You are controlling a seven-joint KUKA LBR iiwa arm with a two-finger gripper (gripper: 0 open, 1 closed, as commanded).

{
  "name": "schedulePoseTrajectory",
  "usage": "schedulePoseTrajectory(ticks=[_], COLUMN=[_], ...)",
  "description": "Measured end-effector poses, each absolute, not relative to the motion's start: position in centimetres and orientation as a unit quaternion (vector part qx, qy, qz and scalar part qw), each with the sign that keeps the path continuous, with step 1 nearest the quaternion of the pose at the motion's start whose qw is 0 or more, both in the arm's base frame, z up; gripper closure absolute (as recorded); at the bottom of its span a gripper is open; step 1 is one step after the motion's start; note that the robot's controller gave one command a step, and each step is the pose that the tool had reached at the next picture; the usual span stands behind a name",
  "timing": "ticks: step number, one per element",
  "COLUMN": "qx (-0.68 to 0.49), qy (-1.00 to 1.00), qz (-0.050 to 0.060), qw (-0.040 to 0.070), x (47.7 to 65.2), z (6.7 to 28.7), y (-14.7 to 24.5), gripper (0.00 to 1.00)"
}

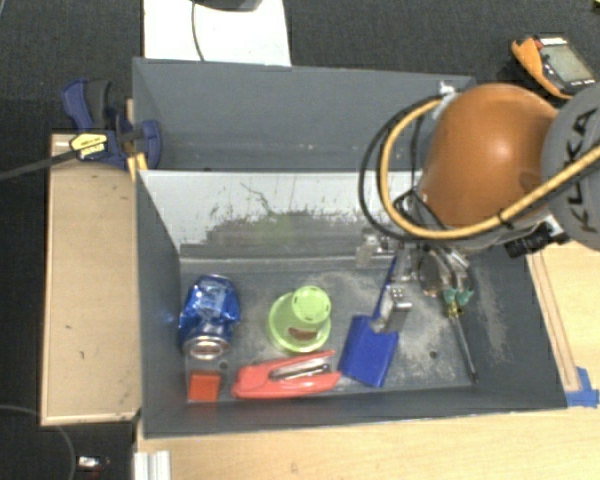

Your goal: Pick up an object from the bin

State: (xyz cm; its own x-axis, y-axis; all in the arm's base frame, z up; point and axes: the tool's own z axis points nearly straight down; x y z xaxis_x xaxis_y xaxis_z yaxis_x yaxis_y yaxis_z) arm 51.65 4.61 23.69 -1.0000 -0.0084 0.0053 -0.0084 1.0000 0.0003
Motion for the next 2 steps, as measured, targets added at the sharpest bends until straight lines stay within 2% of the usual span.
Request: schedulePoseTrajectory(ticks=[1, 2], qx=[0.003, 0.087], qy=[-1.0, -0.996], qz=[0.0, 0.0], qw=[-0.002, -0.003], x=[51.8, 50.4], z=[24.1, 18.0], y=[4.6, 2.9], gripper=[0.0, 0.0])
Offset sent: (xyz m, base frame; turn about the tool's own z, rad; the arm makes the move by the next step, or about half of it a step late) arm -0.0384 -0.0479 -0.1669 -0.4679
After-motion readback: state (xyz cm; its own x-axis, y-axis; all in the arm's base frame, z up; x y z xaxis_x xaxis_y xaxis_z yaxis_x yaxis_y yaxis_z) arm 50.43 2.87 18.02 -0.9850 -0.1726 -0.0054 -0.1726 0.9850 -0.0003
